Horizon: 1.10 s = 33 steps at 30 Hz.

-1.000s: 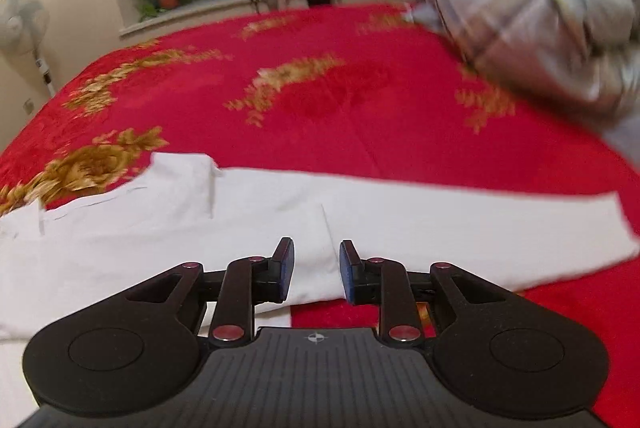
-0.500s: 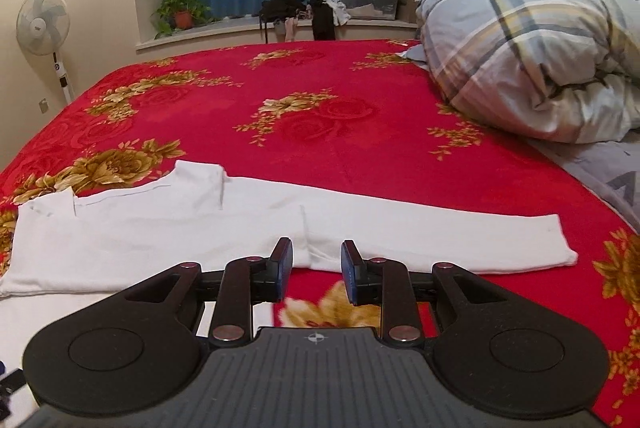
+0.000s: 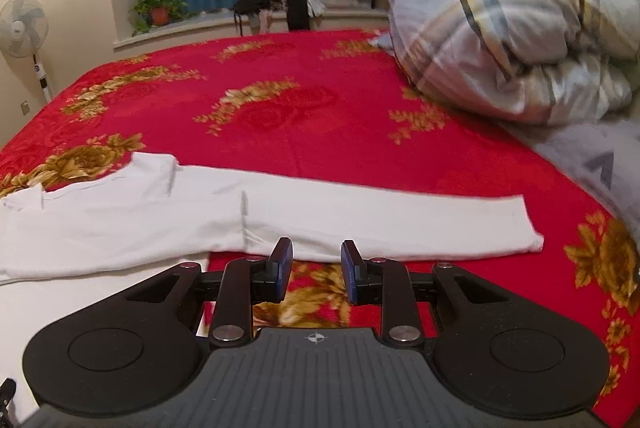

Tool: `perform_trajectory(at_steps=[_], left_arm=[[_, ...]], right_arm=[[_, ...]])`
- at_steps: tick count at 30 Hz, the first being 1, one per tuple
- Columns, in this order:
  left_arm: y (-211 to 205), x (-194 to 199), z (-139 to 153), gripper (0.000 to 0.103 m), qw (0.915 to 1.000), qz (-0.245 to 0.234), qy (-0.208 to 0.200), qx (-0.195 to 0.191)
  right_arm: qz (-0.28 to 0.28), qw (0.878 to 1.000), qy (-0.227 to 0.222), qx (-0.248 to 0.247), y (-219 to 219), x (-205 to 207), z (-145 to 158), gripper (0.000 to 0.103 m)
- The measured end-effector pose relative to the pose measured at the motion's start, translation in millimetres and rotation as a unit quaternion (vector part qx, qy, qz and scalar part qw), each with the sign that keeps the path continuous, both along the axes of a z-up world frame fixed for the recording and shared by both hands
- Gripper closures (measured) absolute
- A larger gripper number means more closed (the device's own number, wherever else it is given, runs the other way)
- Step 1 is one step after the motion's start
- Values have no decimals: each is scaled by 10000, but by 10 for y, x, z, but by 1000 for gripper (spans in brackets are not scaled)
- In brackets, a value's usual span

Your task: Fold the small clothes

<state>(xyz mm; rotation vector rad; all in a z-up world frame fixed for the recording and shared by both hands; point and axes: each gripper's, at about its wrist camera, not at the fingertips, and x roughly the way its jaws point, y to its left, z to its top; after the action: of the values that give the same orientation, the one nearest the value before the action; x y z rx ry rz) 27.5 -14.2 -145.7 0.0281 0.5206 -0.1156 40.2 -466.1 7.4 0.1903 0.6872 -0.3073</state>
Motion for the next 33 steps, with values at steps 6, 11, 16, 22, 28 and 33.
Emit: perform_trajectory(at_steps=[6, 11, 16, 22, 28, 33], left_arm=[[63, 15, -17, 35, 9998, -34, 22, -189], [101, 27, -34, 34, 9996, -56, 13, -262], [115, 34, -40, 35, 9994, -81, 9, -327], [119, 34, -45, 34, 9993, -89, 8, -358], [151, 41, -60, 35, 9989, -108, -8, -445], [170, 52, -67, 35, 9985, -126, -4, -541]], right_arm=[[-883, 9928, 456, 666, -936, 341, -426, 75], [-1829, 9753, 671, 1042, -1600, 426, -799, 75], [-2438, 9543, 597, 1625, -2015, 362, -1060, 74], [-2718, 9454, 284, 1776, -2175, 390, -1124, 74], [-2953, 9315, -128, 2121, -2324, 385, -1081, 71], [-3076, 9242, -221, 2254, -2355, 402, -1119, 68]])
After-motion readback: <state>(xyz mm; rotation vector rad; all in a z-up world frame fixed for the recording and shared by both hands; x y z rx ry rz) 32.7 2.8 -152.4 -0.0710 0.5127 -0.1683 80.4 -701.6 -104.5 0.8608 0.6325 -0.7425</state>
